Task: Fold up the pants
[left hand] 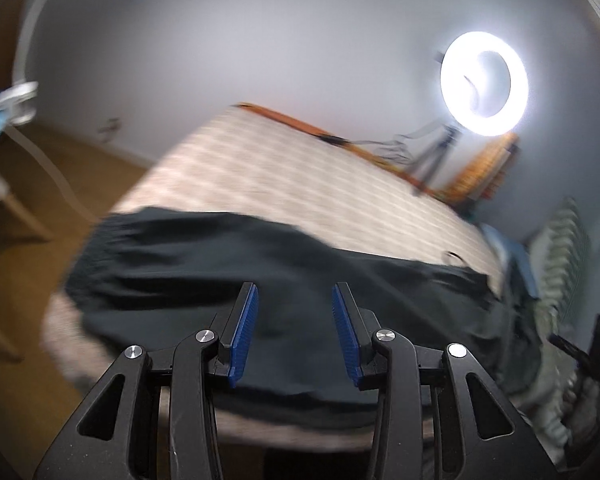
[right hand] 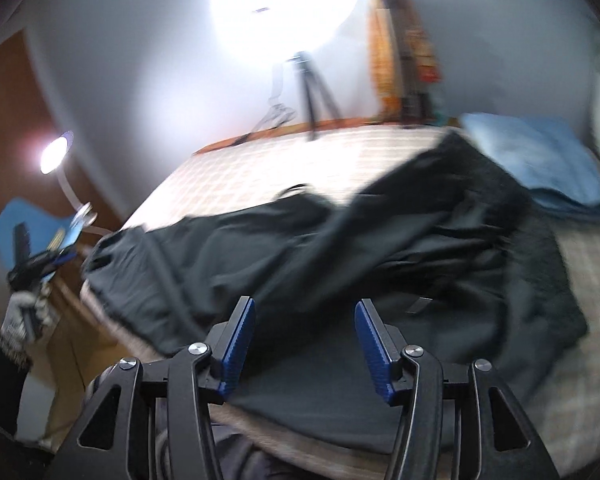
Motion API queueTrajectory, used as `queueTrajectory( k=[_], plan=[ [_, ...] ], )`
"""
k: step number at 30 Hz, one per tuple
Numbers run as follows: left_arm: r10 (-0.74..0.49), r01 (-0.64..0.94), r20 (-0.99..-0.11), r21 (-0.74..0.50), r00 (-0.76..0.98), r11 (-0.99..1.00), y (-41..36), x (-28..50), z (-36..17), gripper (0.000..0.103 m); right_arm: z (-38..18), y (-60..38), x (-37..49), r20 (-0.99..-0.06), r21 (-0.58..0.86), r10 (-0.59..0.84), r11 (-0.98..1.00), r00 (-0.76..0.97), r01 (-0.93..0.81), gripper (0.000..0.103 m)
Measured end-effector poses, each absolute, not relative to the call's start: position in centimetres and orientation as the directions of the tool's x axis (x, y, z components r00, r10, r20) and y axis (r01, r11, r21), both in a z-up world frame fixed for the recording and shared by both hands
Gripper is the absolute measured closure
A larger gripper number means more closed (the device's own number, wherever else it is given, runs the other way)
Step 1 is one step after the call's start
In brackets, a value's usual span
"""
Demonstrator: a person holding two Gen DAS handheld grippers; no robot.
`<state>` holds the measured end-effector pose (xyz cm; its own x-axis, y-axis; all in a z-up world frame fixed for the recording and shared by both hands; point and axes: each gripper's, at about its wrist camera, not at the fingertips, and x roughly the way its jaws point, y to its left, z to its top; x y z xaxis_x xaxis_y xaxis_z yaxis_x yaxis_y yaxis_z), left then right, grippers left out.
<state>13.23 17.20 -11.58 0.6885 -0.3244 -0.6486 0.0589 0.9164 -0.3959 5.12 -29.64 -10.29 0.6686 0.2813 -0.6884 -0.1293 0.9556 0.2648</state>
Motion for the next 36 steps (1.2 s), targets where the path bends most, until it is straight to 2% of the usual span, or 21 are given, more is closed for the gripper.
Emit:
queueTrajectory(
  k=[8,10,11,12,13,17,20,23,30,36],
  plan=[
    [-0.473,0.276,-0.637,-0.389,0.608,0.879,7.0,16.7,-10.1,0.066,-10.1,-36.4,3.9,-0.691,0.248,0.113,0.965,0.714,0.088,0.035],
    [-0.516,0.327,-0.631,-0.4,0.579,0.856,4.5,17.7,-9.5,0.065,-10.3,-37.9,3.7,-0.692,0.253,0.085,0.959,0.717,0.13,0.035],
    [-0.529,0.348,-0.632,-0.399,0.566,0.848,3.1,18.1,-9.3,0.062,-10.6,-39.0,3.4,-0.694,0.263,0.072,0.952,0.717,0.159,0.035],
    [-0.541,0.372,-0.634,-0.394,0.552,0.841,1.6,18.6,-8.9,0.051,-10.9,-39.9,3.3,-0.696,0.272,0.061,0.945,0.715,0.184,0.035],
    [-0.552,0.394,-0.637,-0.388,0.539,0.833,0.4,19.1,-8.7,0.045,-11.1,-40.6,3.1,-0.698,0.278,0.051,0.939,0.714,0.204,0.035],
    [-0.598,0.476,-0.643,-0.382,0.478,0.792,-4.9,20.9,-8.2,0.045,-12.4,-43.5,2.2,-0.717,0.281,-0.006,0.912,0.697,0.298,0.034],
    [-0.632,0.514,-0.648,-0.401,0.425,0.758,-8.8,22.3,-8.2,0.045,-13.5,-45.6,1.7,-0.73,0.314,-0.007,0.885,0.683,0.344,0.034],
    [-0.668,0.553,-0.649,-0.427,0.363,0.716,-12.9,23.6,-8.7,0.04,-14.4,-46.9,1.4,-0.735,0.342,0.003,0.865,0.678,0.367,0.034],
    [-0.707,0.593,-0.669,-0.479,0.231,0.647,-21.5,26.0,-10.6,0.039,-16.1,-48.4,1.8,-0.737,0.398,0.046,0.835,0.674,0.378,0.034],
    [-0.641,0.625,-0.739,-0.403,0.21,0.669,-27.1,27.6,-13.0,0.039,-17.4,-48.9,2.4,-0.747,0.406,0.066,0.833,0.662,0.375,0.034]
  ],
)
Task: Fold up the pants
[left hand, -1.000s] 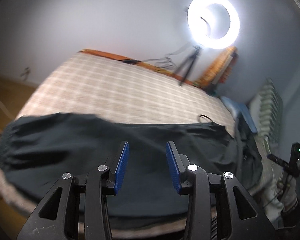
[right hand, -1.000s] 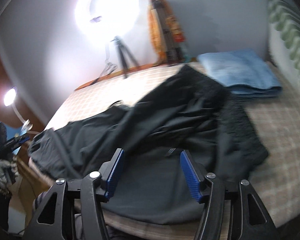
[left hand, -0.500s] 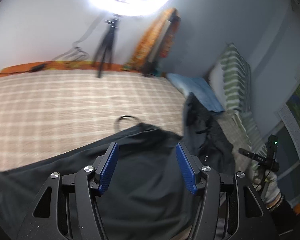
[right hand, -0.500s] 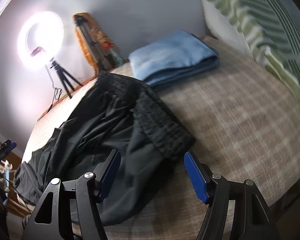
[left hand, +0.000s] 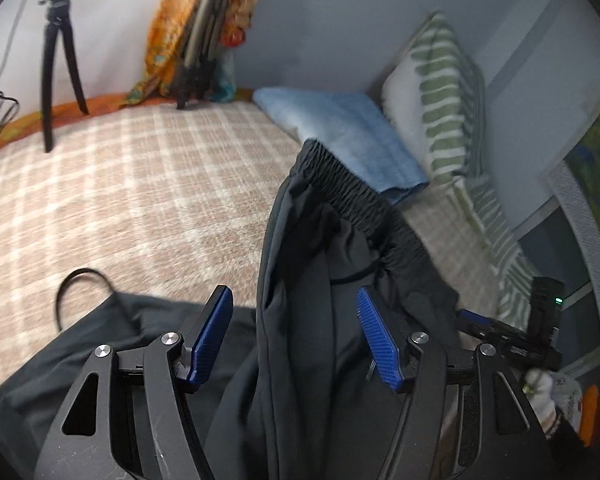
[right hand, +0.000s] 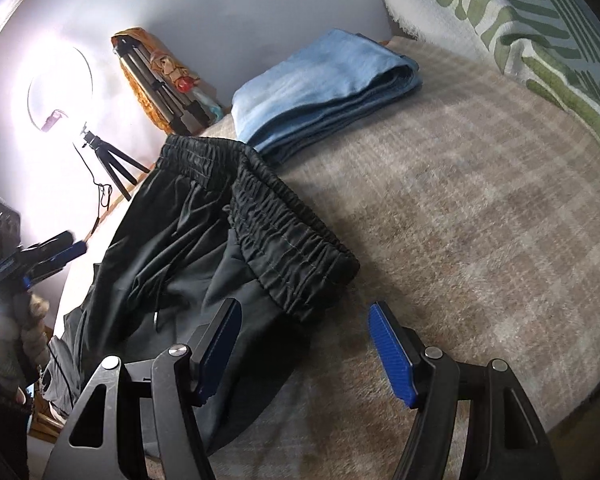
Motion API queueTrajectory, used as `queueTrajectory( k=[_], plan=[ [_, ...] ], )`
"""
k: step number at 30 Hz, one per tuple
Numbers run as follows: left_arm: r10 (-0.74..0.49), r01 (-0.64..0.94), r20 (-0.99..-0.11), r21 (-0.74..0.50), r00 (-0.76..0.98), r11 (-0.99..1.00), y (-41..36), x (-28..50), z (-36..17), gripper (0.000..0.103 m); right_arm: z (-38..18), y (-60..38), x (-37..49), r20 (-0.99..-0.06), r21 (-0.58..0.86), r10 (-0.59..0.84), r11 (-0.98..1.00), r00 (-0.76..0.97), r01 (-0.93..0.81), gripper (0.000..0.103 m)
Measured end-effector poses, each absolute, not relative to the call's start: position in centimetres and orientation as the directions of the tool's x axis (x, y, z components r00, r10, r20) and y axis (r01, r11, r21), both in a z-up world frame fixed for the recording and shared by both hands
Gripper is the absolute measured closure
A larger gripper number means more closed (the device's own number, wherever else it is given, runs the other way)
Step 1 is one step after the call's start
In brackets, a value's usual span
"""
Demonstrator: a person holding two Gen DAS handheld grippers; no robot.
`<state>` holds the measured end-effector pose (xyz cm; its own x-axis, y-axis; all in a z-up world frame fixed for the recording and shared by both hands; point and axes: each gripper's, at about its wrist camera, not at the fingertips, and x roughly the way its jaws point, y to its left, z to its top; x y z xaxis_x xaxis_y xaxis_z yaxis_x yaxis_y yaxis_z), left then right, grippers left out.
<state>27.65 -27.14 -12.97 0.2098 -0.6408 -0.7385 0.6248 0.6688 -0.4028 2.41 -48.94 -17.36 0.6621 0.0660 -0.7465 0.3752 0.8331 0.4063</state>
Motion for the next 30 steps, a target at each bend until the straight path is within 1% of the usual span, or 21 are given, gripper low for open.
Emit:
queueTrajectory(
  k=[9,12,14,15,16,17,18,19,20,21,23,26,28,30],
  plan=[
    [-0.582,0.6,-0.788,-0.373,0.197,0.708,-30.5,29.9,-16.2,0.039,-18.7,-50.7,2.6,-0.71,0.511,0.133,0.773,0.691,0.376,0.034],
    [-0.593,0.579,-0.781,-0.396,0.196,0.713,-30.5,30.6,-16.8,0.039,-18.8,-51.1,3.0,-0.705,0.52,0.137,0.768,0.696,0.375,0.034],
    [-0.603,0.572,-0.772,-0.408,0.2,0.712,-30.5,30.7,-17.0,0.043,-18.7,-51.1,3.4,-0.707,0.516,0.135,0.77,0.694,0.375,0.037],
    [-0.611,0.572,-0.766,-0.414,0.201,0.708,-30.5,30.7,-17.1,0.051,-18.8,-51.1,3.6,-0.709,0.513,0.133,0.771,0.693,0.377,0.038],
    [-0.618,0.577,-0.761,-0.42,0.196,0.701,-30.6,30.7,-17.3,0.066,-18.7,-51.1,3.7,-0.71,0.511,0.131,0.771,0.691,0.38,0.042],
    [-0.621,0.581,-0.76,-0.422,0.192,0.696,-30.8,30.6,-17.4,0.075,-18.8,-51.2,3.9,-0.71,0.513,0.129,0.767,0.692,0.384,0.047],
    [-0.622,0.587,-0.759,-0.418,0.194,0.693,-30.9,30.5,-17.3,0.092,-18.9,-51.3,4.0,-0.71,0.518,0.131,0.762,0.692,0.387,0.05],
    [-0.625,0.597,-0.755,-0.413,0.198,0.688,-31.1,30.3,-17.2,0.097,-18.9,-51.4,4.0,-0.708,0.526,0.135,0.755,0.693,0.391,0.061],
    [-0.631,0.616,-0.749,-0.404,0.201,0.676,-31.3,29.9,-17.0,0.097,-19.0,-51.6,4.1,-0.702,0.543,0.143,0.742,0.697,0.394,0.068],
    [-0.633,0.638,-0.745,-0.388,0.208,0.666,-31.6,29.5,-16.7,0.097,-19.1,-51.7,4.0,-0.7,0.553,0.148,0.731,0.699,0.4,0.069],
    [-0.64,0.691,-0.736,-0.346,0.22,0.635,-32.2,28.4,-15.8,0.098,-19.2,-52.0,3.8,-0.681,0.579,0.152,0.711,0.716,0.4,0.081],
    [-0.657,0.74,-0.721,-0.316,0.22,0.594,-32.8,27.0,-14.6,0.1,-18.8,-52.1,3.2,-0.663,0.59,0.14,0.702,0.736,0.398,0.089],
    [-0.677,0.763,-0.706,-0.317,0.207,0.564,-33.1,26.0,-13.7,0.1,-18.1,-52.0,2.9,-0.651,0.593,0.129,0.702,0.748,0.394,0.092],
    [-0.694,0.787,-0.694,-0.314,0.191,0.531,-33.3,24.8,-13.1,0.101,-17.3,-51.9,2.4,-0.638,0.588,0.119,0.714,0.761,0.381,0.093]
  ],
)
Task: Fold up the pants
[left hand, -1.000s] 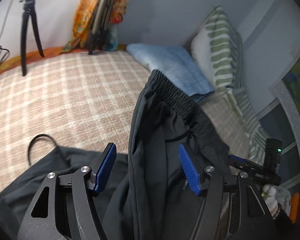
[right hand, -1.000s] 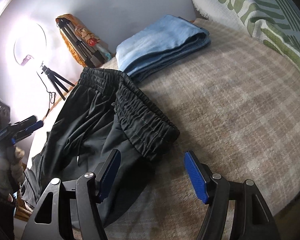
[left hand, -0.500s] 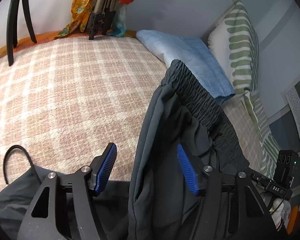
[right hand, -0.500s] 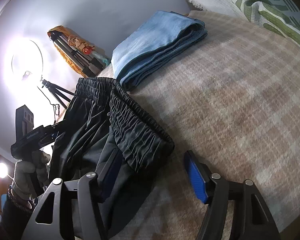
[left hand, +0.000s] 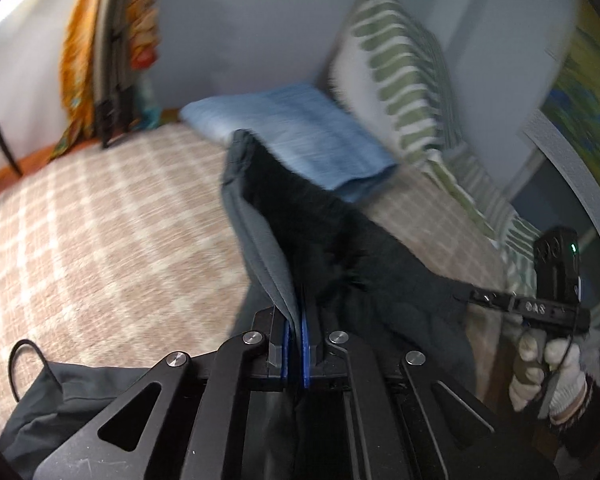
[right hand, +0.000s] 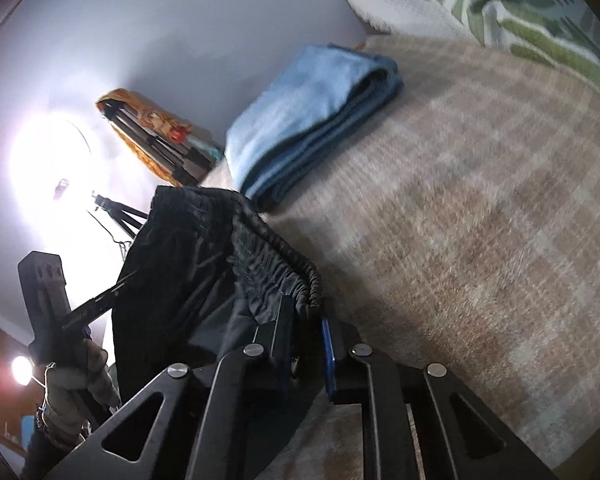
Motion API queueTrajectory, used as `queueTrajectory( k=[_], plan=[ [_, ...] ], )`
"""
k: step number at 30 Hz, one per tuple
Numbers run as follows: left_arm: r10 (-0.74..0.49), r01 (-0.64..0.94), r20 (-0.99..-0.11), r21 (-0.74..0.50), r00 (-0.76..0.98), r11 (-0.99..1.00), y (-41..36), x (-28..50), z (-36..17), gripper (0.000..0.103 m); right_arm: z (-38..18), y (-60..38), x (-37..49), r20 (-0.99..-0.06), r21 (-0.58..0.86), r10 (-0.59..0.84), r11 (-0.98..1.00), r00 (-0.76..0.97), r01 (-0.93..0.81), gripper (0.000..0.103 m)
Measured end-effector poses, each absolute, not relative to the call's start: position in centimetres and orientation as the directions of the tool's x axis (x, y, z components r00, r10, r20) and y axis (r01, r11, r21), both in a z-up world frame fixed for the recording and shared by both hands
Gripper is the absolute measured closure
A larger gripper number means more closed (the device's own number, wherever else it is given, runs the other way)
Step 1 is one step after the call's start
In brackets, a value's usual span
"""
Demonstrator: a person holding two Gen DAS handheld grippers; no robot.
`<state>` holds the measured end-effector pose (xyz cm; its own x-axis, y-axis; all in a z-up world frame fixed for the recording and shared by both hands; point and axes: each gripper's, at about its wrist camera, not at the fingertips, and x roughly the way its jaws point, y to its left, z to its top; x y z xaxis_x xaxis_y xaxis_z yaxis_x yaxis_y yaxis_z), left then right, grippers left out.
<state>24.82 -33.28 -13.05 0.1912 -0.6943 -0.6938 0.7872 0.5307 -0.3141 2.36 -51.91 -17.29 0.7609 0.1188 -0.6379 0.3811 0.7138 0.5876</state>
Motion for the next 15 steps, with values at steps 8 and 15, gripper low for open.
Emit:
queueTrajectory(
  k=[8,15],
  plan=[
    [-0.744,0.868,-0.666,-0.337,0.054,0.365,-35.5,18.9,-11.2,0.101,-14.5,-52.0,-0.1,-0.646,0.501,0.024,0.768,0.763,0.399,0.095],
    [-0.682,0.936,-0.726,-0.292,-0.084,0.196,-39.1,12.8,-13.2,0.101,-15.9,-53.1,-2.8,-0.677,0.509,0.032,0.742,0.735,0.436,0.096]
  ],
)
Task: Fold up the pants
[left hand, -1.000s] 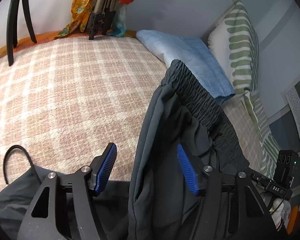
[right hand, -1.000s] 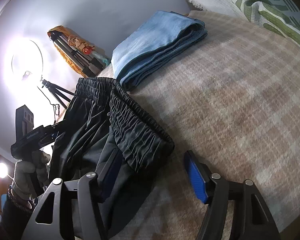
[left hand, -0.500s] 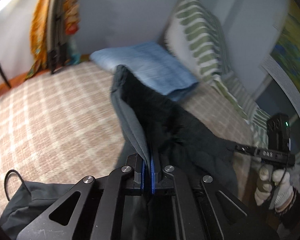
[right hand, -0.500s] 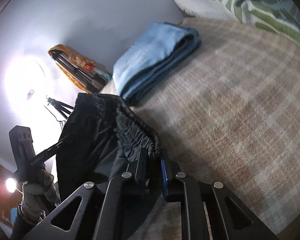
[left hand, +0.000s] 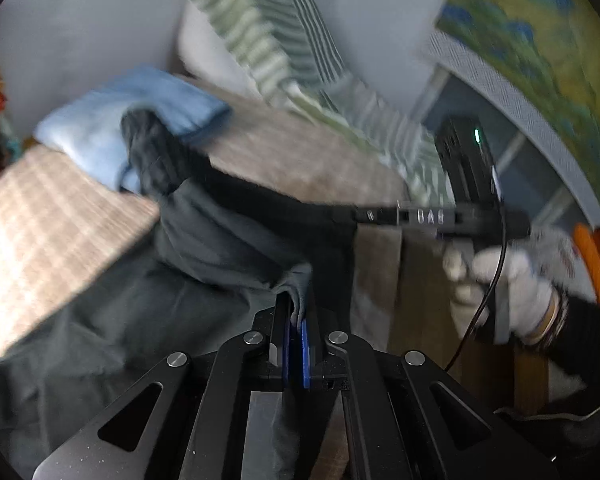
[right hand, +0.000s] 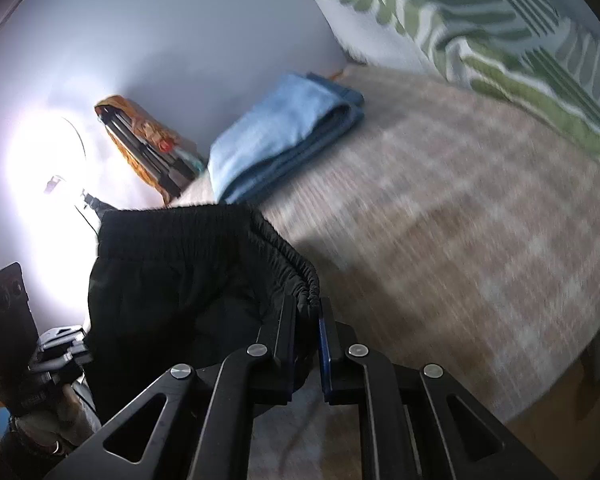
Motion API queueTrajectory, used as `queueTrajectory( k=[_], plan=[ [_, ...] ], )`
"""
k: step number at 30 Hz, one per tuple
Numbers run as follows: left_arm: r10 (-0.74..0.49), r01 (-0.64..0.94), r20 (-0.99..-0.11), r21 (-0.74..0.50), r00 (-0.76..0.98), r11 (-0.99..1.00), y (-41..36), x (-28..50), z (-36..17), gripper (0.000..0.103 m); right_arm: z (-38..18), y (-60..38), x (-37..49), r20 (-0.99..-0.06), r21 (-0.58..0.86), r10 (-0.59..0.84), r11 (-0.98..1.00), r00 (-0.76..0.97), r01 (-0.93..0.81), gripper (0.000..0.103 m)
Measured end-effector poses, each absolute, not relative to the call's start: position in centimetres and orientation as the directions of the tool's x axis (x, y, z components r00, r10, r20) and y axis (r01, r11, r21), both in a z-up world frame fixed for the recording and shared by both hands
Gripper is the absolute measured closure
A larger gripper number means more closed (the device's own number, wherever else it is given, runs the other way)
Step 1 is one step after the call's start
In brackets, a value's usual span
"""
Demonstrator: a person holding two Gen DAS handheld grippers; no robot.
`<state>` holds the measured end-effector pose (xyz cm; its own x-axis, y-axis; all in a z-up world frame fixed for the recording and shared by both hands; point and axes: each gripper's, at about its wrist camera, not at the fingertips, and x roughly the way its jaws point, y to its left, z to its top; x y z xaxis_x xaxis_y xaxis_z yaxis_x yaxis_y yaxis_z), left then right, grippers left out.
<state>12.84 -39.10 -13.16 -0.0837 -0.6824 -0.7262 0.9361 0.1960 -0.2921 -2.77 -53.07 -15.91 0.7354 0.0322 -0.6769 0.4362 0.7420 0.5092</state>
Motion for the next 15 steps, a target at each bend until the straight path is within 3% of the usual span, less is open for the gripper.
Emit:
queueTrajectory(
  k=[4,7,9,10,13,15],
  plan=[
    [-0.638,0.937,-0.761,-0.298,-0.119,0.181,-40.4,11.8,-15.4,0.101,-16.4,-53.6,-3.1,-0.69,0.524,0.074,0.737,0.72,0.427,0.084],
    [-0.618,0.949,-0.777,-0.274,-0.122,0.158,-40.8,10.7,-15.9,0.101,-15.0,-53.8,-3.4,-0.664,0.518,0.065,0.758,0.745,0.396,0.063],
    [-0.609,0.955,-0.785,-0.259,-0.119,0.147,-41.1,10.2,-16.2,0.101,-13.5,-54.1,-3.3,-0.627,0.537,0.082,0.766,0.775,0.353,0.06],
    [-0.604,0.955,-0.788,-0.257,-0.119,0.146,-41.2,10.1,-16.4,0.101,-12.9,-54.3,-3.1,-0.61,0.554,0.108,0.766,0.785,0.325,0.059],
    [-0.587,0.951,-0.799,-0.27,-0.133,0.15,-42.1,10.0,-16.9,0.101,-12.5,-54.7,-1.5,-0.555,0.664,0.283,0.716,0.782,0.213,0.038],
    [-0.576,0.95,-0.806,-0.271,-0.137,0.154,-42.6,10.1,-17.1,0.101,-12.9,-55.0,-0.6,-0.539,0.709,0.337,0.676,0.772,0.2,0.038]
  ],
)
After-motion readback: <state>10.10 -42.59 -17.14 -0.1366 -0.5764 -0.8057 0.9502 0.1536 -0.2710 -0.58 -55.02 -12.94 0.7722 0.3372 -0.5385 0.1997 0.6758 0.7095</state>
